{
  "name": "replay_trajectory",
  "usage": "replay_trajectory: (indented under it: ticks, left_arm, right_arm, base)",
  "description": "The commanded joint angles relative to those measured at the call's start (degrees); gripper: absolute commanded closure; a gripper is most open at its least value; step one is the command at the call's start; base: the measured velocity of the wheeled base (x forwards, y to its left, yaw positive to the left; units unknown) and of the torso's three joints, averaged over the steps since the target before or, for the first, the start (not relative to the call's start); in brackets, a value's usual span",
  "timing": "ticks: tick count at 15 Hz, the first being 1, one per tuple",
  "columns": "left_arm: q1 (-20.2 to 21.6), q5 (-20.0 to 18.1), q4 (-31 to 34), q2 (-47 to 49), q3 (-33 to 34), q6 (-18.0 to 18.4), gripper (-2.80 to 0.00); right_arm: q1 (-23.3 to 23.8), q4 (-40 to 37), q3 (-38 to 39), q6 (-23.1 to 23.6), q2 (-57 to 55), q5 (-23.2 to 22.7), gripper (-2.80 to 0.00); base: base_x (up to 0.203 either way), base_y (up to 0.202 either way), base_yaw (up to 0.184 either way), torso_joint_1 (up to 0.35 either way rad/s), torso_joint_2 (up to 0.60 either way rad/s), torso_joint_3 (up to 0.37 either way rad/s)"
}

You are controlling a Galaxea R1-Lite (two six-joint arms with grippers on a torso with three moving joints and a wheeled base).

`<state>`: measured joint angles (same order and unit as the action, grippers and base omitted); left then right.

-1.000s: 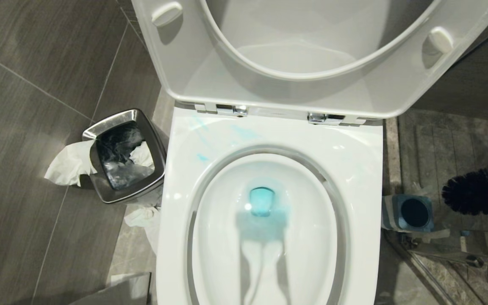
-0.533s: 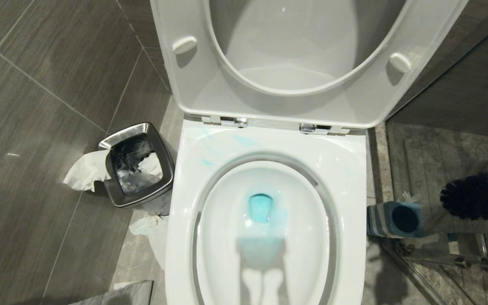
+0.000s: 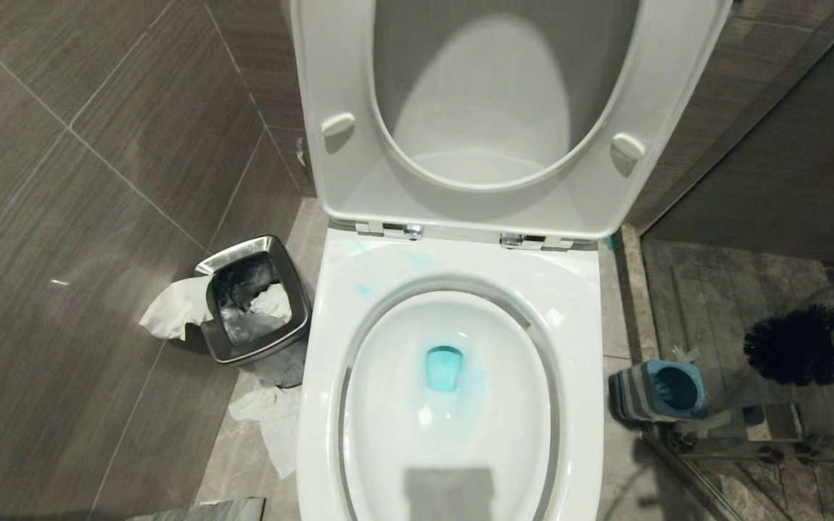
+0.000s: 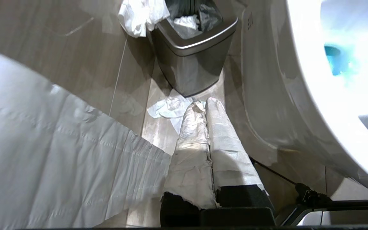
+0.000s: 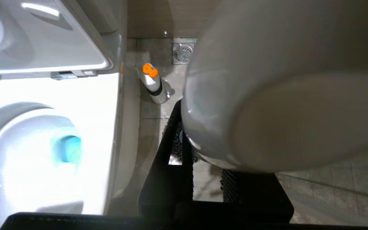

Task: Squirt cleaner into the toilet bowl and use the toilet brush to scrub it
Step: Scrub the toilet bowl

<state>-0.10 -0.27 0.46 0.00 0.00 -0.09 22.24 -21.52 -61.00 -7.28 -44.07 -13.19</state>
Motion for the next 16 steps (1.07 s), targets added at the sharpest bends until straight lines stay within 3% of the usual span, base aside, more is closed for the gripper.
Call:
replay_trajectory:
  ticks: [1,8,13,16]
  left_arm:
    - [0.0,0.0,0.0,0.1,0.2,0.0,0.0]
    - [0.0,0.0,0.0,0.1,0.2,0.0,0.0]
    - [0.0,0.0,0.0,0.1,0.2,-0.1,0.0]
    - [0.0,0.0,0.0,0.1,0.2,0.0,0.0]
  right_arm:
    - [0.0,-0.1,0.2,-0.9,-0.6,0.0,0.0]
    - [0.0,-0.1,-1.5,-1.0,-4.3,0.3,0.0]
    - [0.0,0.1,-7.6,-1.1,-13.3,0.9,0.0]
    - [-3.3,0.3,-9.5,-1.1,-17.5,2.4,0.0]
  base:
    - [0.0,0.0,0.0,0.002,0.0,0.195]
    - [0.0,0.0,0.0,0.003,0.0,0.203]
    - [0.0,0.0,0.0,0.002,0.0,0.202]
    - [0.0,0.0,0.0,0.001,0.0,0.167]
